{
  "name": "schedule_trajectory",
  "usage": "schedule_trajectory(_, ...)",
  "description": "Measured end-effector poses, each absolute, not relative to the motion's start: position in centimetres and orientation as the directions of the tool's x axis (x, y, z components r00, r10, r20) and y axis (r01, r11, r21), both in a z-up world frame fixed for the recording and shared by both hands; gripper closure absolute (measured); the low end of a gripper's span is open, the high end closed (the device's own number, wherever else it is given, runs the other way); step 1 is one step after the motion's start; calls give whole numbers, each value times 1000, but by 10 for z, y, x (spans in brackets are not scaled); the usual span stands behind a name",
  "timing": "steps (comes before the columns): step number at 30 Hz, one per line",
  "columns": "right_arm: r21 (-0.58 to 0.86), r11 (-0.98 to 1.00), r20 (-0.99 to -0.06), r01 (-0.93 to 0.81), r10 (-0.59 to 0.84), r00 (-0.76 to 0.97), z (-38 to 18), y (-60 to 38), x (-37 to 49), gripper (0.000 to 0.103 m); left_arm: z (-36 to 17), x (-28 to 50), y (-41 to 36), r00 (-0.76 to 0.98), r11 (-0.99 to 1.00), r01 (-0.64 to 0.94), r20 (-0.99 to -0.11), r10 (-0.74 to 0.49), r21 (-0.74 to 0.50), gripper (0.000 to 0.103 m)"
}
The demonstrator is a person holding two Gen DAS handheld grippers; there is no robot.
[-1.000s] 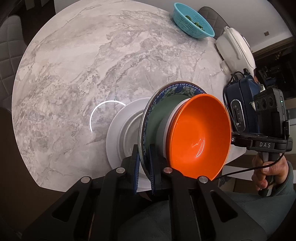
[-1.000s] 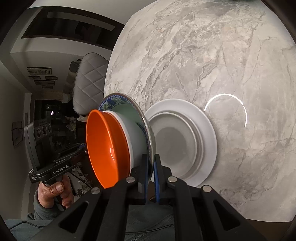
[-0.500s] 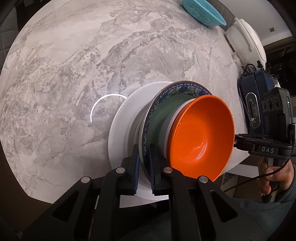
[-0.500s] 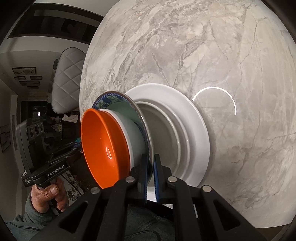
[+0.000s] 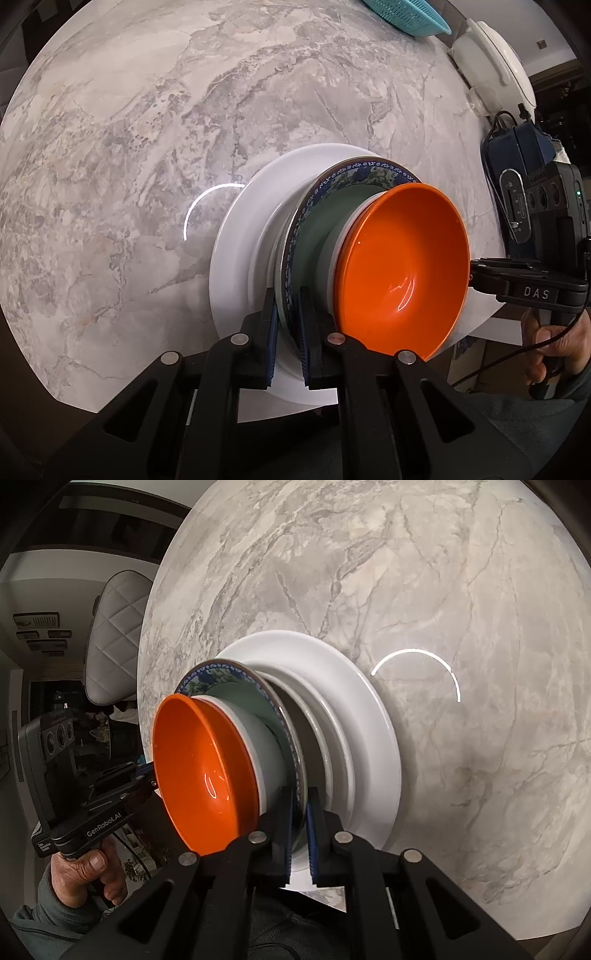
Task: Organize plates and bowls
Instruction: 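Lower the bowl stack onto the plates and open both grippers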
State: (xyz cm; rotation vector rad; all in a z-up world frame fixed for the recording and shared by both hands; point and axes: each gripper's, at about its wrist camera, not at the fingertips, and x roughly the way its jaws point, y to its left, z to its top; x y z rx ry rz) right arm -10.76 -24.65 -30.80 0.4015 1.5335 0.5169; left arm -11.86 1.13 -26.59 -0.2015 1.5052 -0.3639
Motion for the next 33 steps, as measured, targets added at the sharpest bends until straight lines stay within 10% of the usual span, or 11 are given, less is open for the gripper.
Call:
schedule_trajectory(10,526,847,-849,-84,529,20,-302,-248,-112,83,-253,-124,17,126,955,133,-951,-281,-265,78)
schedule_trajectory(16,470,881,-876,-51,473,92,-286,-265,-129,27,-227,-132,49,262,971,82,-935,-238,-224,1)
schedule_trajectory(22,461,887,-860,-6,448,243,-254,-282,-145,0,-186,-138,62,385,979,85,-900,-205,-186,0)
schedule_trajectory(28,452,890,-809,-51,434,395,-211,-275,-150,0,-95,-169,58,682,999,20,-730,-38,-34,1)
schedule_trajectory(33,435,888,-743,-151,449,496,-175,-269,-155,0,-39,-192,64,773,987,-66,-634,-42,-146,0)
